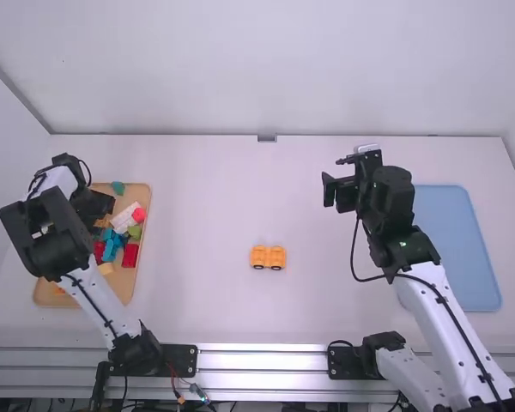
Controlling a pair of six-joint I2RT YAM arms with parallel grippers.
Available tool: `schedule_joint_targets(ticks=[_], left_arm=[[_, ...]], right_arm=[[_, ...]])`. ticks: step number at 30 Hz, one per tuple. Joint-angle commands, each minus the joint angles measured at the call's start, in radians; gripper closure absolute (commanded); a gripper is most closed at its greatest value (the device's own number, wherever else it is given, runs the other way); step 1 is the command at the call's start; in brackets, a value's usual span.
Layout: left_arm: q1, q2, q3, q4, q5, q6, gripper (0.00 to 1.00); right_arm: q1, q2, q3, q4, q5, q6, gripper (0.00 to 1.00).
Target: Assemble lego blocks to make yellow taxi
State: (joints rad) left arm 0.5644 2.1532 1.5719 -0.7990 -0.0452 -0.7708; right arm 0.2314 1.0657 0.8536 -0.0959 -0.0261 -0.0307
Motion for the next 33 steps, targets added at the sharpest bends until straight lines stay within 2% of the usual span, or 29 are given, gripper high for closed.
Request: schedule_joint_targets(ticks=[1, 7, 13, 33], left_arm=[[-0.009, 0.002, 0.002, -0.003, 0.005, -0.017, 0.29], [-0.007, 0.003, -0.001, 0.01, 0.003, -0.026, 0.35], [-0.014, 0.006, -0.031, 0.053, 0.003, -0.026, 0.35], [-0.013, 0.008, -0.085, 0.177, -0.021, 0.121, 0.41]], right_arm=[[0.023, -0.014, 0.028, 0.002, -0.003, -0.013, 0.01], [0.068, -0.014, 0.028, 0.006, 0.028, -0.074, 0.01], [0.103, -0.014, 0.028, 0.006, 0.079, -0.076, 0.01], [0.101, -0.014, 0.028, 0.006, 0.079, -0.075, 0.01]])
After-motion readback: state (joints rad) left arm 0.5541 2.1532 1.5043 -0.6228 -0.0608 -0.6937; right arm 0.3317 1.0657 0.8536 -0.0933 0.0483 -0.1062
